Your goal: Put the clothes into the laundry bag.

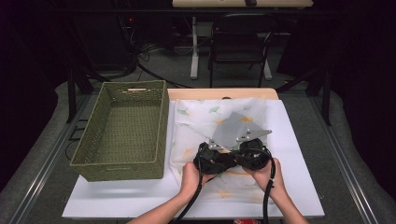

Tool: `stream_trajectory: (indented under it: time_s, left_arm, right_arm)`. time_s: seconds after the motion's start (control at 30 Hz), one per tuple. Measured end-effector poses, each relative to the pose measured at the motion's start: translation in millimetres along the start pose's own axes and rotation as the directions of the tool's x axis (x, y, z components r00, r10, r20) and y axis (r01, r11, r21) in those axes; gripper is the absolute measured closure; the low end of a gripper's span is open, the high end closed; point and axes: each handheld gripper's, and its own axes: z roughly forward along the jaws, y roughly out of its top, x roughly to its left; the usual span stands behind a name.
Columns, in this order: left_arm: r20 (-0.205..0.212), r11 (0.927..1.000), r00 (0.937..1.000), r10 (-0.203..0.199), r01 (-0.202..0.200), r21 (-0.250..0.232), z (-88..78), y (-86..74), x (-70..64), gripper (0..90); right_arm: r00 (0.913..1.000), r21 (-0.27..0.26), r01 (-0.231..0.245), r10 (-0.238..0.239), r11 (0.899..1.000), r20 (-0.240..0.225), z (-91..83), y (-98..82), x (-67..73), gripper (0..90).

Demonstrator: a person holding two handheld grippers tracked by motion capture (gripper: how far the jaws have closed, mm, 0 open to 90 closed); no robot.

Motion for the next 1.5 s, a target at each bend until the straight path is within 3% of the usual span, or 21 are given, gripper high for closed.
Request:
stream_trajectory:
  time_s: [0.17,0.2,0.37,0.57,0.7,0.77,0.9,0.97,1.07,1.13,1.5]
  left_arm:
    - [0.015,0.9985,0.9993,0.035,-0.036,0.041,-7.2,-4.5,-2.8,38.5]
    - [0.017,0.9958,0.9978,0.064,-0.064,0.065,-11.6,-7.7,-2.5,35.5]
    - [0.023,0.9882,0.9946,0.101,-0.103,0.114,-21.6,-18.4,-2.2,30.3]
    - [-0.020,0.9855,0.9929,0.117,-0.113,0.126,-21.7,-30.7,-3.9,30.8]
    - [-0.059,0.9843,0.9907,0.122,-0.114,0.135,-16.5,-31.7,-7.3,34.7]
    - [-0.107,0.9836,0.9850,0.135,-0.121,0.134,-13.7,-33.6,-7.6,38.4]
    - [-0.145,0.9881,0.9812,0.127,-0.112,0.105,-9.5,-37.1,-6.0,51.1]
    - [-0.148,0.9879,0.9802,0.132,-0.117,0.101,-9.4,-37.4,-5.9,58.1]
    - [-0.135,0.9901,0.9832,0.123,-0.112,0.084,-11.0,-36.3,-0.8,73.1]
    - [-0.121,0.9918,0.9868,0.107,-0.098,0.082,-10.9,-34.1,0.9,78.5]
    - [-0.117,0.9992,0.9924,0.039,-0.038,0.011,-5.7,-7.0,8.9,81.1]
  right_arm:
    - [1.0000,-0.004,0.001,-0.001,1.000,0.001,-0.8,-0.2,-0.2,88.2]
    - [1.0000,-0.002,-0.002,0.002,1.000,0.002,-0.7,-0.4,-0.8,88.2]
    - [1.0000,0.004,0.004,-0.004,1.000,-0.002,1.5,0.1,0.4,88.2]
    - [1.0000,0.003,0.003,-0.003,1.000,0.004,0.2,-1.5,-0.2,88.1]
    - [1.0000,0.007,0.005,-0.005,1.000,0.005,0.7,-2.2,0.9,88.0]
    - [1.0000,0.006,0.005,-0.005,1.000,0.004,1.0,-2.7,1.2,88.0]
    - [1.0000,0.008,0.003,-0.003,1.000,0.002,1.2,-2.9,0.7,88.0]
    - [1.0000,0.008,0.004,-0.004,1.000,0.002,1.4,-2.9,0.8,88.0]
    - [1.0000,0.010,0.002,-0.002,1.000,0.000,1.8,-2.7,0.0,88.1]
    - [1.0000,0.010,-0.003,0.003,1.000,-0.003,1.9,-2.8,-0.4,88.1]
    - [0.9999,-0.001,-0.012,0.012,1.000,-0.010,1.3,-1.3,-1.7,88.2]
